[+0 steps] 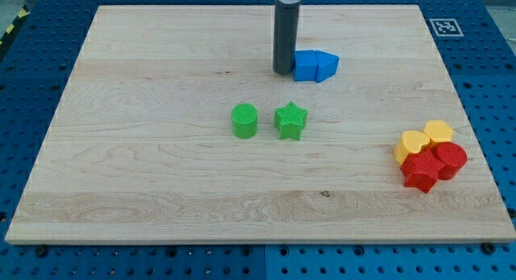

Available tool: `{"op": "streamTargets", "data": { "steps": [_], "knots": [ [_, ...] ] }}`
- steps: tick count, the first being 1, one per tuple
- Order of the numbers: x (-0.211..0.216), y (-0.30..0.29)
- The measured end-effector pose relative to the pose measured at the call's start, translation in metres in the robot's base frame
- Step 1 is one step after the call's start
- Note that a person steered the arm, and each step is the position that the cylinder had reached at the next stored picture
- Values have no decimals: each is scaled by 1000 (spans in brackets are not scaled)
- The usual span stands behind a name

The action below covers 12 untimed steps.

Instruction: Move the red circle and red star towards the bottom center

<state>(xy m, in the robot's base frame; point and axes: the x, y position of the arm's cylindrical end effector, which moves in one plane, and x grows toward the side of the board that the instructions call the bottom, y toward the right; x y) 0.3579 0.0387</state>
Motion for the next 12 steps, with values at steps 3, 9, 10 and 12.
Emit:
{"op": "streamTargets", "data": {
  "steps": [3, 9, 10, 12],
  "knots": [
    [39, 121],
    [151, 237],
    [151, 209],
    [154, 197]
  ]
}}
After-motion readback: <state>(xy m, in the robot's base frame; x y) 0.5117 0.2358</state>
